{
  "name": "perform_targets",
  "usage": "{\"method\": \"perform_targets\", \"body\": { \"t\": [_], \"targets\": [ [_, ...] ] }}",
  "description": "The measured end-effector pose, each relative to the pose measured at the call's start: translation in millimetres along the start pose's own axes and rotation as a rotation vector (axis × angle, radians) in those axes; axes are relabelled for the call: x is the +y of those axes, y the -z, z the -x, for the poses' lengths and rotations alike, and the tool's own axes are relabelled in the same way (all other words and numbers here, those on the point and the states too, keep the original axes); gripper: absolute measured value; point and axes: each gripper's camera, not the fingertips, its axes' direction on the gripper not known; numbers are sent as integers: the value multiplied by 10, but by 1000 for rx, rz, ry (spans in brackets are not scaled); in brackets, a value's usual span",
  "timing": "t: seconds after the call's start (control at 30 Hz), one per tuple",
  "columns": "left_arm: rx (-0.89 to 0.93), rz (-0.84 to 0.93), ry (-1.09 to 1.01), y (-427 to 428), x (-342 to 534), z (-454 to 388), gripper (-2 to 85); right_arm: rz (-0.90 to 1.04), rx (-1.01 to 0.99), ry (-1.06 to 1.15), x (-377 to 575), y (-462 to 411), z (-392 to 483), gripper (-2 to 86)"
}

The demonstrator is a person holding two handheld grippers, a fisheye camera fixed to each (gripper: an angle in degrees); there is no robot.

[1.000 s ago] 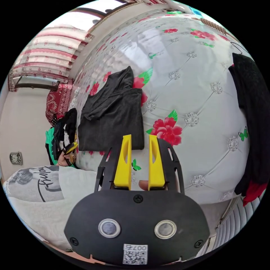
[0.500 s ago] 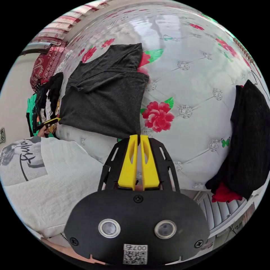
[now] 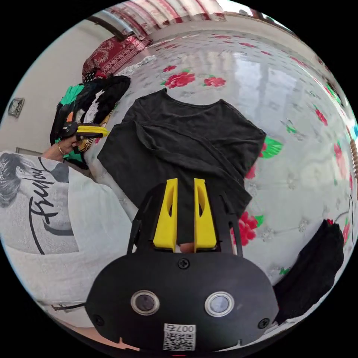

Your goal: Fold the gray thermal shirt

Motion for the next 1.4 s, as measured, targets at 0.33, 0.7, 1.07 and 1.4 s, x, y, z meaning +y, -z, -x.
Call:
{"method": "perform_targets", "body": {
  "t": [0.33, 0.7, 1.07, 1.4],
  "targets": [
    [177, 8, 184, -321, -566, 582, -9, 120, -137, 16, -1061, -531, -305, 4],
    [107, -181, 394, -7, -479, 1326, 18, -162, 23, -270, -1170, 94, -1237, 30],
    [-89, -30, 120, -377, -1269, 1191, 43, 48, 162, -132, -1649, -174, -1223, 32],
    [-25, -147, 54, 121, -939, 951, -9, -126, 50, -77, -1296, 411, -929, -1]
  ]
}}
